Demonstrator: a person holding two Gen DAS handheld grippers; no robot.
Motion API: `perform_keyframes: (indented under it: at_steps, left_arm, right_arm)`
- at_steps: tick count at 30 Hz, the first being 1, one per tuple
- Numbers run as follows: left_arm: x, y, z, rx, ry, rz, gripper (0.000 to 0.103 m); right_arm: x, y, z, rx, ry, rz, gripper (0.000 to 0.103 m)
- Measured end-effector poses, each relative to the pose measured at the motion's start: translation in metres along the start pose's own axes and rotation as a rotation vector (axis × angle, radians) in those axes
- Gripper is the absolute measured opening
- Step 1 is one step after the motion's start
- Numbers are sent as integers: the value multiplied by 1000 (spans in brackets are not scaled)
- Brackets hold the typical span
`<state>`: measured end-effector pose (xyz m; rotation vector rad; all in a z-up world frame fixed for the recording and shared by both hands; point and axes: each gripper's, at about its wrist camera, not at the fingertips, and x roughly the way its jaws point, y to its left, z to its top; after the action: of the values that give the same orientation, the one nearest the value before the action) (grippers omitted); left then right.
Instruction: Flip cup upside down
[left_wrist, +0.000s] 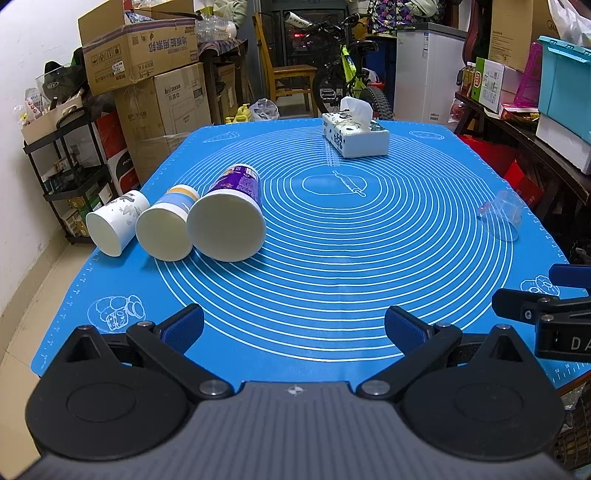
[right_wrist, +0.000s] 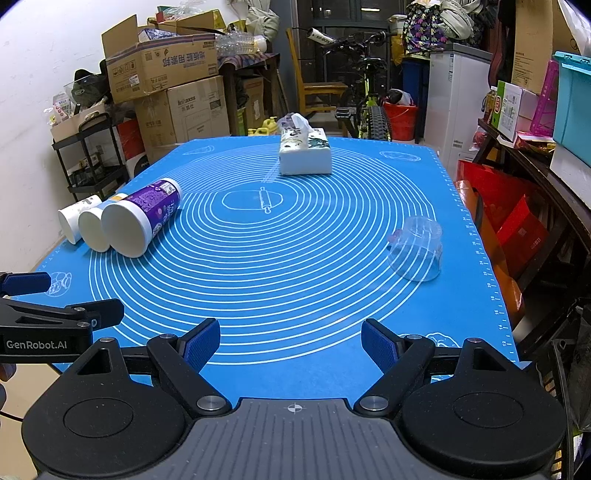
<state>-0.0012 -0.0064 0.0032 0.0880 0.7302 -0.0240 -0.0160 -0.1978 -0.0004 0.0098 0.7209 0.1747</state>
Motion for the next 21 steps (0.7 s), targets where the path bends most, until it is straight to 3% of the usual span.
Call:
perform_keyframes:
  at_steps: [14, 21]
  left_arm:
    - [3, 1, 5, 4, -4, 9, 103]
    - [21, 9, 16, 12, -51, 78, 103]
  right_arm:
    - [8, 0, 0, 11, 0, 20, 86]
    - [16, -2, 14, 18, -35, 31, 86]
